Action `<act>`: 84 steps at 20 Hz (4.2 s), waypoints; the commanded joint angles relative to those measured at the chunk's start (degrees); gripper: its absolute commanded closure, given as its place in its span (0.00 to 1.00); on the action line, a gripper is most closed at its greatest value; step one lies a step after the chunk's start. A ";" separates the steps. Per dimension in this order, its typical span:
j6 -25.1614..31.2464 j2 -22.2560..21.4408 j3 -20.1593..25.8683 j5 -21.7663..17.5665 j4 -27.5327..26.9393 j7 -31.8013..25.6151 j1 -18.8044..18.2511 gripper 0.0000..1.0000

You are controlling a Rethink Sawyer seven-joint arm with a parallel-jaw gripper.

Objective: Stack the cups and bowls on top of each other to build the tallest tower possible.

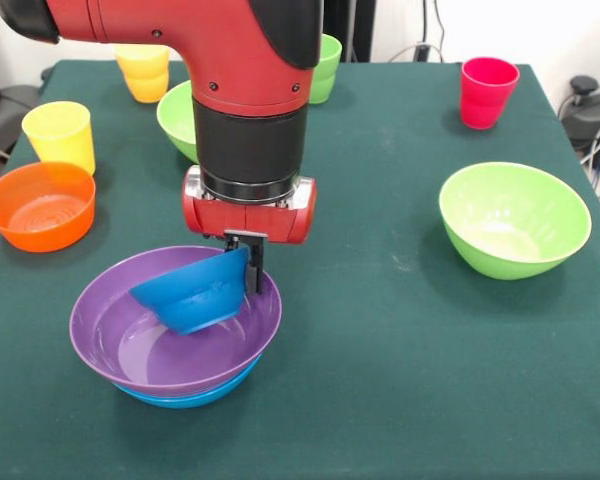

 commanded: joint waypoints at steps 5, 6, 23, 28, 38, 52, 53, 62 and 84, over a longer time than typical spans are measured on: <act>2.65 -0.05 2.21 -3.10 -2.69 -20.99 0.56 1.00; 2.67 0.15 2.36 -3.13 -2.93 -21.44 0.37 1.00; 2.50 1.52 2.70 -2.90 -4.78 -27.09 -2.13 1.00; 2.47 1.28 2.27 -2.12 -3.84 -27.44 -2.43 1.00; 0.56 -1.19 1.54 -1.89 1.14 -25.90 -3.58 1.00; -0.20 -2.09 1.14 -2.05 3.42 -24.40 -3.39 1.00; -0.48 -1.99 1.10 -2.19 3.64 -24.40 -3.50 1.00; -1.07 -1.56 1.61 -2.32 3.44 -24.24 -3.53 1.00; -2.95 -5.08 -0.45 -1.79 10.33 -17.69 -3.34 1.00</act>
